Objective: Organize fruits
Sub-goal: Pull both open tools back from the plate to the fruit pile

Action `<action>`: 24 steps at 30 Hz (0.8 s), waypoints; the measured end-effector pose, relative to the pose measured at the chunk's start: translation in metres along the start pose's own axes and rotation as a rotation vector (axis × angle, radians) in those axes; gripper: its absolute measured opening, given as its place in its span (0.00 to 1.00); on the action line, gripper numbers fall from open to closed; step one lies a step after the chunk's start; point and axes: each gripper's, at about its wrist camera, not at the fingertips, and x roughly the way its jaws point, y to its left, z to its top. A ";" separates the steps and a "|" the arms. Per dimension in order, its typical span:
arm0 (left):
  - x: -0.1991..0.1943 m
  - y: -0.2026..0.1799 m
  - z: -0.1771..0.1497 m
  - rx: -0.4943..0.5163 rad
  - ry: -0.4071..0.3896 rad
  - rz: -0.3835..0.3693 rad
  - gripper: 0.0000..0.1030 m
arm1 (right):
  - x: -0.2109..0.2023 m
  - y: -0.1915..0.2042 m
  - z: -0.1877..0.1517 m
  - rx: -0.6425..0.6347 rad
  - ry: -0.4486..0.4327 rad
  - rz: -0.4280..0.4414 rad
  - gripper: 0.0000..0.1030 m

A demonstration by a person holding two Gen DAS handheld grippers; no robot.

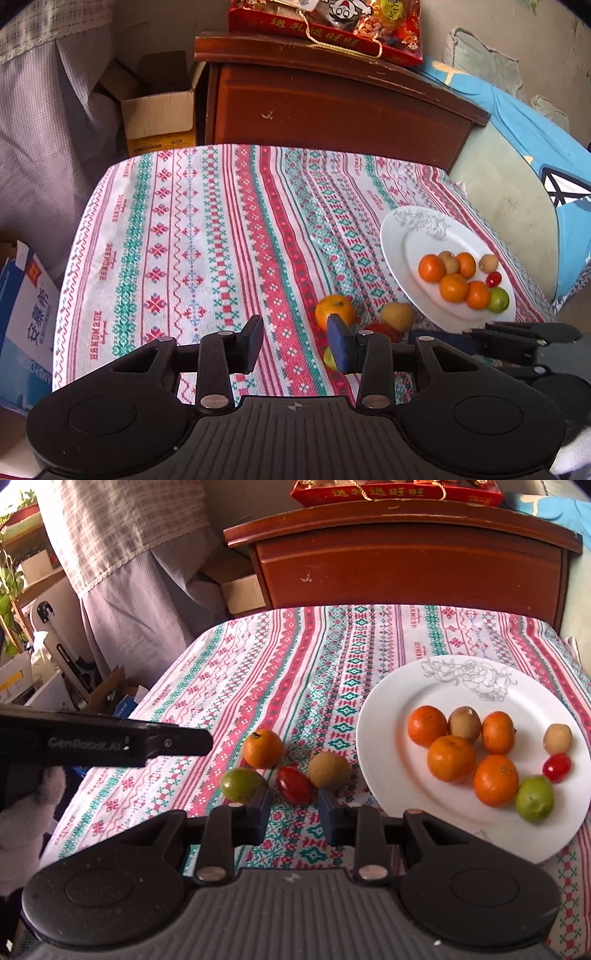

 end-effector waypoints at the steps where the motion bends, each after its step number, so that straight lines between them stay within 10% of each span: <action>1: 0.000 0.000 -0.001 0.005 0.004 -0.002 0.36 | 0.002 0.000 0.000 -0.003 0.001 -0.002 0.29; 24: 0.010 -0.028 -0.023 0.165 0.044 -0.069 0.36 | -0.002 -0.003 -0.004 -0.016 0.007 -0.023 0.17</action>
